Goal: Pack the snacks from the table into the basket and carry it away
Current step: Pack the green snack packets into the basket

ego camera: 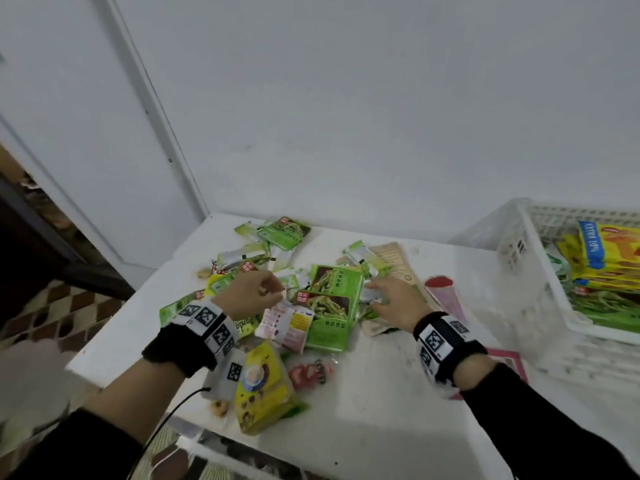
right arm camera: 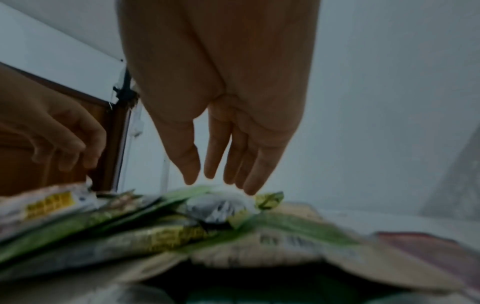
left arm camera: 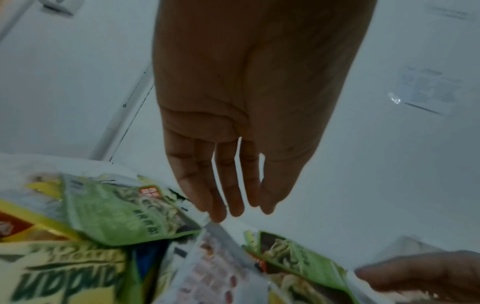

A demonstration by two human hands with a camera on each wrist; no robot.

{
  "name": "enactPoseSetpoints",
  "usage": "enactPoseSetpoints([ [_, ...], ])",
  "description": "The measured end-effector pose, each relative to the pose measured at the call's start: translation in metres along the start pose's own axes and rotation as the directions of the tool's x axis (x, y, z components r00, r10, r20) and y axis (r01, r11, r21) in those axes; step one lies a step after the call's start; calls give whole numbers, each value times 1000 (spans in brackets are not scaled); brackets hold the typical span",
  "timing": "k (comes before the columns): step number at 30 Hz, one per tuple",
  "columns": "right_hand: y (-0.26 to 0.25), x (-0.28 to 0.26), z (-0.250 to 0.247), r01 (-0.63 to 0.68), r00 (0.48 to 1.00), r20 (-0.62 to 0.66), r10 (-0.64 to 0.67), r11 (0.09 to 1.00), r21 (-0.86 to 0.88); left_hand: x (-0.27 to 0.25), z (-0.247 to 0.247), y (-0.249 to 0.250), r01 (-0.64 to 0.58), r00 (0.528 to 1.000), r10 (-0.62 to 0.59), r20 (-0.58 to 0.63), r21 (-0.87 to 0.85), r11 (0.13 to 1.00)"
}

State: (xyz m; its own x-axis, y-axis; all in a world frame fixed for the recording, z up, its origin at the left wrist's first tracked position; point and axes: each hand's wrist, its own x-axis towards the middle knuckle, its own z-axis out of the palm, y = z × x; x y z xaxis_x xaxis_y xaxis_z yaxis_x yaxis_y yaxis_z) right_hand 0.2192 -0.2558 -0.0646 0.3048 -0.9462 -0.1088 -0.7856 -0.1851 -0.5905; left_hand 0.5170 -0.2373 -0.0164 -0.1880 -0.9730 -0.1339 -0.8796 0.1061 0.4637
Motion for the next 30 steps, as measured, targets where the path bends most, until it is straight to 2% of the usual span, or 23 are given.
enactPoseSetpoints([
  [3,1,12,16,-8,1000,14,8,999,-35,1,11,-6,-72,997,72,-10,-74,995],
  [6,3,12,25,-46,996,-76,37,991,-122,14,19,1,-134,991,135,4,-101,986],
  [10,12,-4,24,-80,987,-142,69,994,-74,52,10,33,-206,974,213,82,-86,975],
  [12,20,-15,18,-69,984,-168,58,996,-61,77,2,59,-278,957,282,75,-59,959],
  [15,27,-38,2,-104,974,-202,104,995,13,122,4,94,-362,929,353,113,79,929],
  [18,36,-64,-13,-197,951,-216,220,973,122,162,16,126,-389,909,313,277,290,874],
  [20,43,-83,-22,-210,938,-223,266,946,247,180,25,139,-426,860,239,451,376,823],
  [22,47,-101,-31,-215,929,-204,308,900,380,193,38,141,-459,813,161,560,445,769],
  [24,51,-118,-41,-226,926,-192,326,884,410,198,52,137,-452,825,122,552,514,729],
  [27,55,-142,-62,-196,929,-189,319,855,480,196,60,136,-435,863,164,478,537,723],
  [30,61,-164,-94,-153,939,-176,294,820,552,195,49,136,-411,884,254,392,395,822],
])
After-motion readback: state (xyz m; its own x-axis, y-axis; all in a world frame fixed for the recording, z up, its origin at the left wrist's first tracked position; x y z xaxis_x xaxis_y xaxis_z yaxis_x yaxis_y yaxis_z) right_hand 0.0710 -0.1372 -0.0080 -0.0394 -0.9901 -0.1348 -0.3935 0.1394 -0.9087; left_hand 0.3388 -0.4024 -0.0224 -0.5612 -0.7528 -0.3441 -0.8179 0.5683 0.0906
